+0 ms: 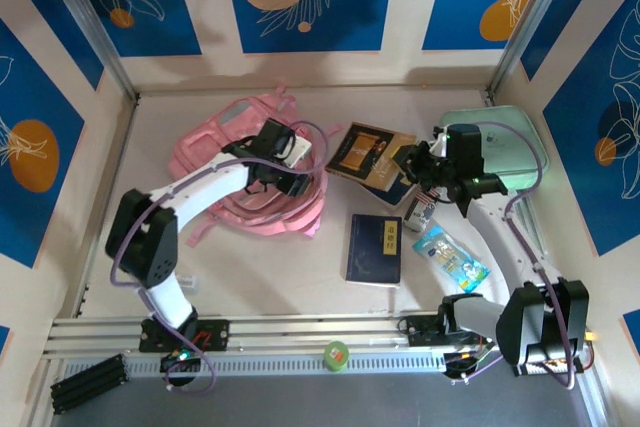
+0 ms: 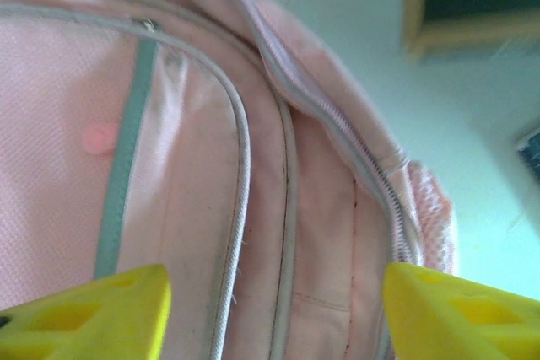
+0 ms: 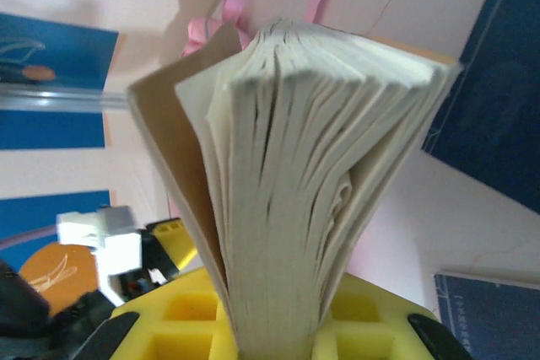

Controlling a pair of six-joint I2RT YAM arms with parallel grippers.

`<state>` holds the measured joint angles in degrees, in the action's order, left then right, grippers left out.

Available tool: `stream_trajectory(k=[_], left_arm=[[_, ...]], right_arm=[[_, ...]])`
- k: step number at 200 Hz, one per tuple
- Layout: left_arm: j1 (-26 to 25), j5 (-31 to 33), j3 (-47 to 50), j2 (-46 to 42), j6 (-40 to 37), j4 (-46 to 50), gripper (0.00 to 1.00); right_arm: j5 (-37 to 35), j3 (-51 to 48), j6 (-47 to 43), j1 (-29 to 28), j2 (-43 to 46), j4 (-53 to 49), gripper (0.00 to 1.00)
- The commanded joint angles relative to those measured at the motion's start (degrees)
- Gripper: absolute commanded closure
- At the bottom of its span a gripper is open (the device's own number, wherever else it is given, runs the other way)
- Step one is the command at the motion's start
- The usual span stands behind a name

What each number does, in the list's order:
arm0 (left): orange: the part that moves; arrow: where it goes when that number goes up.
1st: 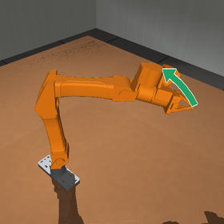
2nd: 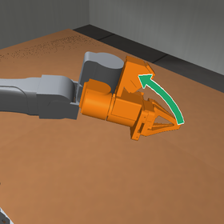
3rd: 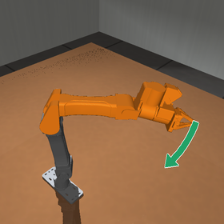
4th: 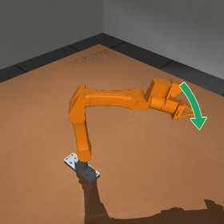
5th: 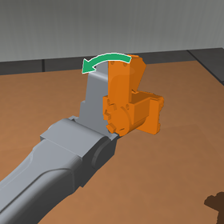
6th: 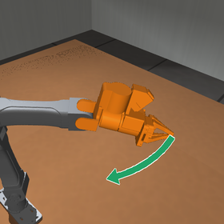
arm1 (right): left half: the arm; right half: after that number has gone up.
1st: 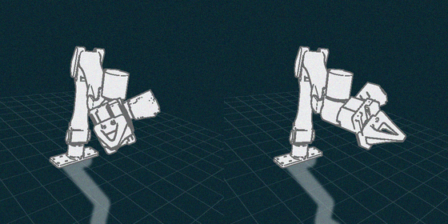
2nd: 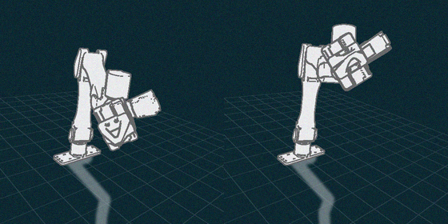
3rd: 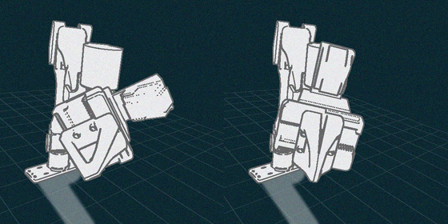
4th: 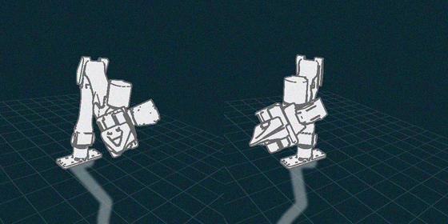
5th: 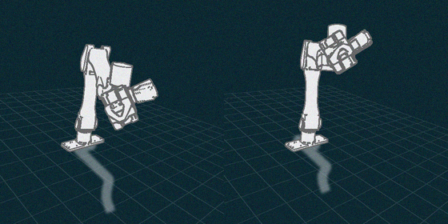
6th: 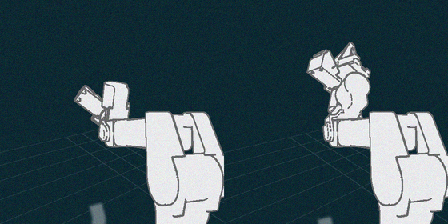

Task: Pack the student bag
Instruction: Open the student bag at the center of the table.

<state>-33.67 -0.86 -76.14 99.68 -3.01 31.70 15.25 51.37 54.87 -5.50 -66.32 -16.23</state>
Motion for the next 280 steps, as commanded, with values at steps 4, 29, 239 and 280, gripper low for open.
stream_trajectory(k=[4, 29, 239, 280], left_arm=[[-0.47, 6.74, -4.83, 4.33, -5.51, 8.58, 0.42], [-0.61, 10.23, -7.77, 8.17, -5.44, 11.17, 0.51], [-3.51, 22.97, -16.49, -1.46, 3.35, 11.54, 1.0], [-3.37, 32.22, -11.16, -9.01, 3.6, 0.67, 1.0]], right_arm=[[0.9, -0.57, -1.31, 1.19, 3.11, -0.89, 0.98], [2.12, -0.74, -0.41, 1.22, 3.13, -0.58, 0.98], [0.24, -2.46, -1.95, 4.79, 8.71, -0.5, 0.98], [5.89, -4.3, -1.44, 2.42, 8.26, 4.67, 0.98]])
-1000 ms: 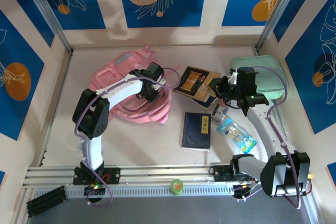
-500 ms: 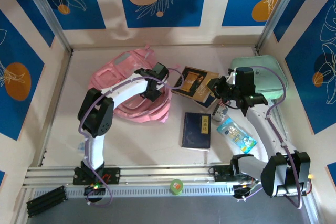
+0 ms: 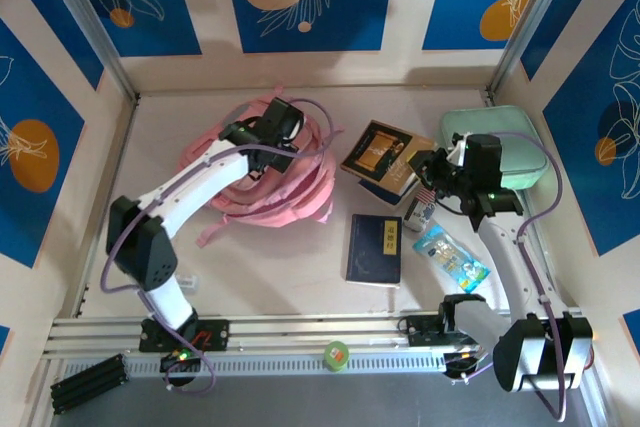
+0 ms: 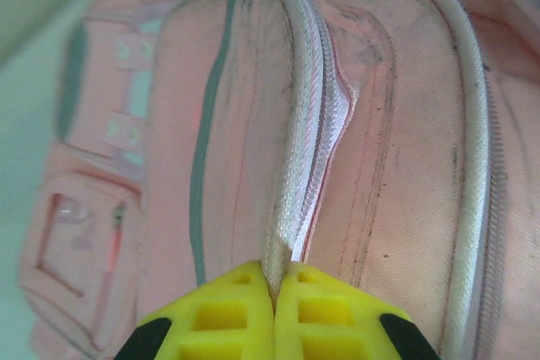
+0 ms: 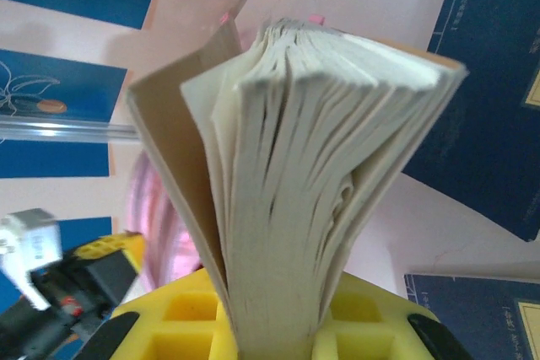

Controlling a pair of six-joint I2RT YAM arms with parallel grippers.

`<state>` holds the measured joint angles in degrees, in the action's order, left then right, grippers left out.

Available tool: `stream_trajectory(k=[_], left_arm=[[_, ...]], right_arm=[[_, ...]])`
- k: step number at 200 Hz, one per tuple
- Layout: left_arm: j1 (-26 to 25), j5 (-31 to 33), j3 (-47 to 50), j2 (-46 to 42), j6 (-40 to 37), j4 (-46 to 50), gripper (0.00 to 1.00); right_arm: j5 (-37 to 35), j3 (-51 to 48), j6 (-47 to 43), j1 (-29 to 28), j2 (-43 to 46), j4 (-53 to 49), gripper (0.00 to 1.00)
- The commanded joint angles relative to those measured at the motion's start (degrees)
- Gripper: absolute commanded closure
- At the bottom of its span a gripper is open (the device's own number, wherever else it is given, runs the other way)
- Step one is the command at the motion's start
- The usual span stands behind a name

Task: Pack the student bag
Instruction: Open the student bag at the center of the table, then place the book in the student bag.

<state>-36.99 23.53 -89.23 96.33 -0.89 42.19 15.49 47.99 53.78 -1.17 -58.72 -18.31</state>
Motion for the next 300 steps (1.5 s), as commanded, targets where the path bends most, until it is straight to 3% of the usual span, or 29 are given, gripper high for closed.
stream_trajectory(k=[1, 57, 106, 138, 198, 246, 300], left_arm=[[-0.03, 7.84, 2.03, -5.78, 1.49, -10.05, 1.0], [-0.09, 5.78, 0.31, -6.47, 0.21, -11.48, 1.0], [-0.06, 4.52, -0.89, -6.94, 1.76, -12.92, 1.0], [0.82, 2.95, -3.26, -6.34, -0.12, -11.74, 1.0], [5.15, -7.43, -4.47, -5.99, 0.4, -10.9, 1.0], [6.78, -10.71, -3.1, -6.51, 1.87, -11.64, 1.0], [7.9, -15.38, -4.47, -5.57, 3.64, -10.47, 1.0]], right_arm=[[5.85, -0.98, -0.34, -2.04, 0.68, 6.9, 0.98], [3.94, -4.01, 2.88, -9.73, 2.03, 14.11, 0.97], [1.74, -3.6, 7.8, -16.49, -4.49, 16.9, 0.97], [-0.73, -1.78, 13.34, -22.29, -11.89, 25.51, 0.97], [-6.09, 9.52, 21.88, -26.94, -28.82, 38.02, 0.97], [-8.98, 18.22, 24.75, -30.23, -40.41, 40.19, 0.96], [-23.53, 25.19, 24.18, -34.96, -53.93, 43.64, 0.96]])
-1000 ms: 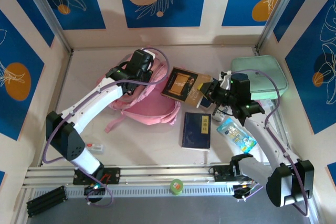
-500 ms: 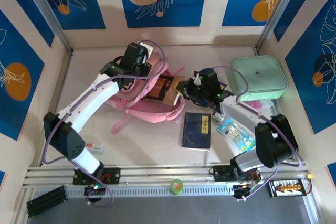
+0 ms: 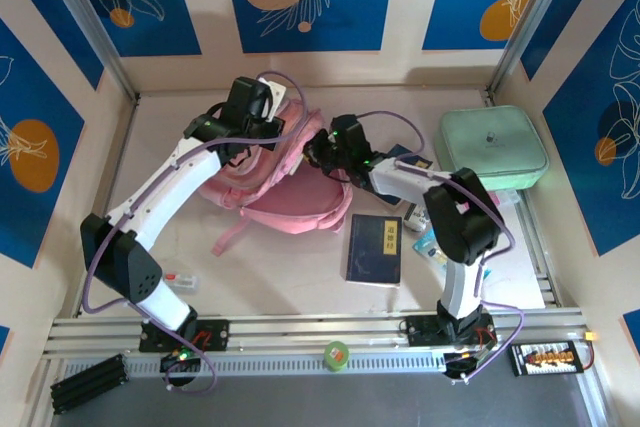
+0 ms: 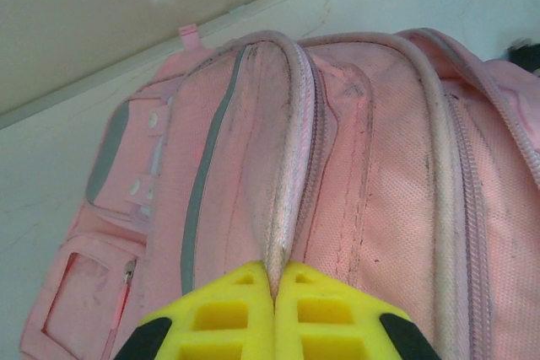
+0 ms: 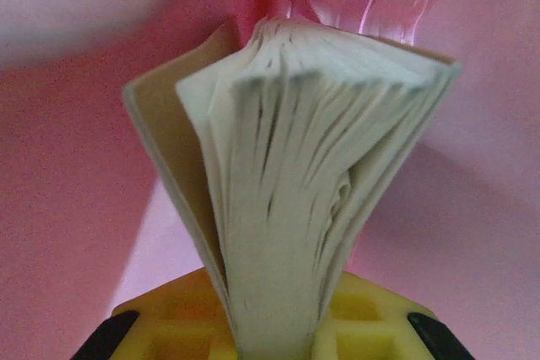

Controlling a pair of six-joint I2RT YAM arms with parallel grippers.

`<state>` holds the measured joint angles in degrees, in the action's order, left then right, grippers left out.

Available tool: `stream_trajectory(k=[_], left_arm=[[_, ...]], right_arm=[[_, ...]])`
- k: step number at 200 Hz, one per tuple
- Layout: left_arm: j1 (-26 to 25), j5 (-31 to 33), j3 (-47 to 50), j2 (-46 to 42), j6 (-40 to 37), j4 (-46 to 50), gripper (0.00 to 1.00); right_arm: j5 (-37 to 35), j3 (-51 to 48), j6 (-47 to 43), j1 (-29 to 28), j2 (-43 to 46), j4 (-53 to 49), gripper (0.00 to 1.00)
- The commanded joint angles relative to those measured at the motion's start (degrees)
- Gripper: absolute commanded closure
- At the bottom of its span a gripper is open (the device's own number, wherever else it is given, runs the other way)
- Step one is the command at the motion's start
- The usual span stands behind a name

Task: Pack the student bag
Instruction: Place the book in the student bag, then close the student bag at the center of the table.

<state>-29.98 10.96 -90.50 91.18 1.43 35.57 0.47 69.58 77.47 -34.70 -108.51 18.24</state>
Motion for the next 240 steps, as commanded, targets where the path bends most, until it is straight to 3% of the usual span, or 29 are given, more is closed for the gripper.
stream_trajectory(k=[1, 30, 60, 98, 130, 175, 201, 240], left_arm=[[0.88, -2.89, -3.24, -0.4, 1.35, -3.76, 1.0], [0.96, -4.61, -3.38, 0.21, 1.64, -2.87, 1.0], [1.22, -5.07, -2.76, 0.8, 1.91, -3.29, 1.0], [2.26, -5.0, -2.11, 0.77, 1.91, -3.4, 1.0], [3.04, -4.38, 0.1, 0.41, 2.21, -4.1, 1.0], [4.56, -2.99, 6.21, -0.28, 2.43, -6.56, 1.0], [6.44, -1.9, 10.56, -0.96, 2.44, -7.82, 1.0], [8.04, -2.96, 18.81, -3.82, -1.07, -9.64, 1.0]], right_arm=[[-8.58, 3.79, 0.44, -1.43, -4.37, 7.13, 0.96], [-9.48, 8.65, 0.83, -2.33, -10.21, 5.99, 0.95], [-8.84, 14.0, 4.95, -3.26, -15.48, -1.31, 0.8], [-5.22, 14.66, 5.59, -3.03, -16.97, -2.29, 0.63], [-3.68, 9.66, 6.16, -1.37, -11.78, -5.93, 0.44], [4.41, -3.52, 5.16, 2.1, -0.92, -1.57, 0.4], [9.76, -9.7, -0.94, 4.48, 6.31, -1.04, 0.4], [3.77, -21.09, -14.47, 6.74, 23.83, -15.27, 0.33]])
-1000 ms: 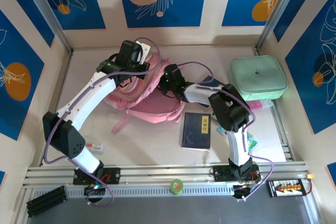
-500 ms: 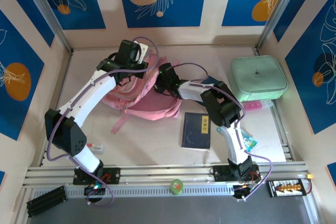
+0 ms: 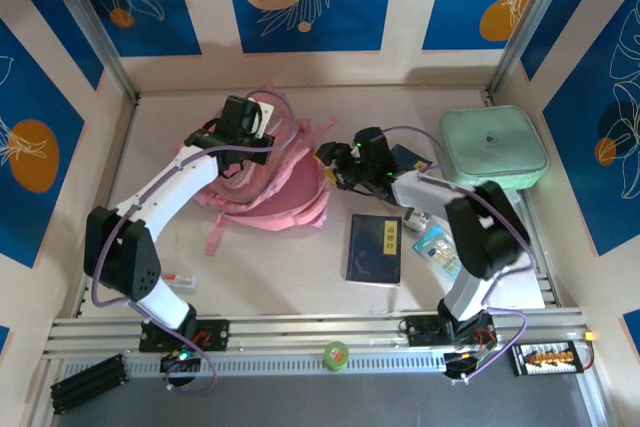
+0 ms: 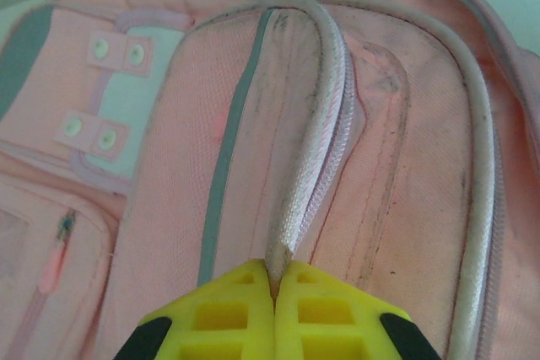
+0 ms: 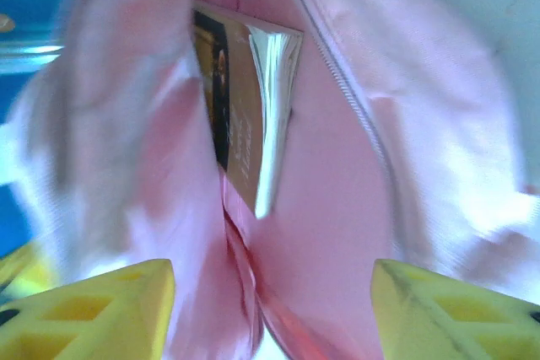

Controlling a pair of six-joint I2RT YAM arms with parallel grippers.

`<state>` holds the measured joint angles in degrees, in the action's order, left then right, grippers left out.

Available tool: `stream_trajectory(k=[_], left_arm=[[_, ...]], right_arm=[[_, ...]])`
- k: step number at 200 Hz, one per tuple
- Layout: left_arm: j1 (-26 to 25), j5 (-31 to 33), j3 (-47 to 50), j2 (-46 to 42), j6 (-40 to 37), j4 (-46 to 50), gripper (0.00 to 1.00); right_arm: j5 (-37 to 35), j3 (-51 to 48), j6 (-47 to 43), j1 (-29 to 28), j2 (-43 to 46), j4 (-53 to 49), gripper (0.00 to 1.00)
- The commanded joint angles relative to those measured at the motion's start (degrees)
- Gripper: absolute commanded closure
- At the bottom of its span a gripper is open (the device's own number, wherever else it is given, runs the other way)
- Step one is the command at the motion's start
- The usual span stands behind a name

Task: Pack the student bag
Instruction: Close the student bag at the center of the table, then move the book to the middle-right of the table.

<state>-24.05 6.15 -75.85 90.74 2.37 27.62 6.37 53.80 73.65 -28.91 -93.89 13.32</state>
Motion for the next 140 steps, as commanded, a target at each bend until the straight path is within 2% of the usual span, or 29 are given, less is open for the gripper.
stream_trajectory(k=[1, 22, 35, 49, 76, 129, 140], left_arm=[[2.14, 1.85, 4.28, -3.51, -2.06, -1.69, 1.0], [2.24, -1.44, 8.28, -5.78, -1.75, -1.57, 0.99], [2.19, -4.71, 10.46, -7.42, 0.52, -2.03, 0.79], [1.86, -7.59, 12.5, -9.18, 3.95, -3.01, 0.52], [0.23, -10.15, 14.96, -11.63, 11.8, -5.58, 0.26], [-7.18, -11.95, 17.12, -11.95, 24.18, -9.58, 0.0], [-8.79, -12.15, 17.71, -11.75, 26.14, -11.0, 0.0]], right_arm=[[-2.54, -5.52, -10.65, 1.04, 9.62, -10.87, 0.32], [-8.43, -8.08, -17.24, 3.02, 16.94, -23.67, 0.26], [-10.24, -8.18, -20.79, 4.78, 19.15, -30.6, 0.25], [-10.84, -7.98, -23.98, 6.45, 20.34, -35.92, 0.24], [-12.21, -7.28, -27.27, 7.11, 20.81, -41.67, 0.23], [-8.93, -10.69, -25.66, 3.92, 16.87, -41.58, 0.24], [-7.0, -12.06, -24.21, 3.48, 16.11, -40.08, 0.24]])
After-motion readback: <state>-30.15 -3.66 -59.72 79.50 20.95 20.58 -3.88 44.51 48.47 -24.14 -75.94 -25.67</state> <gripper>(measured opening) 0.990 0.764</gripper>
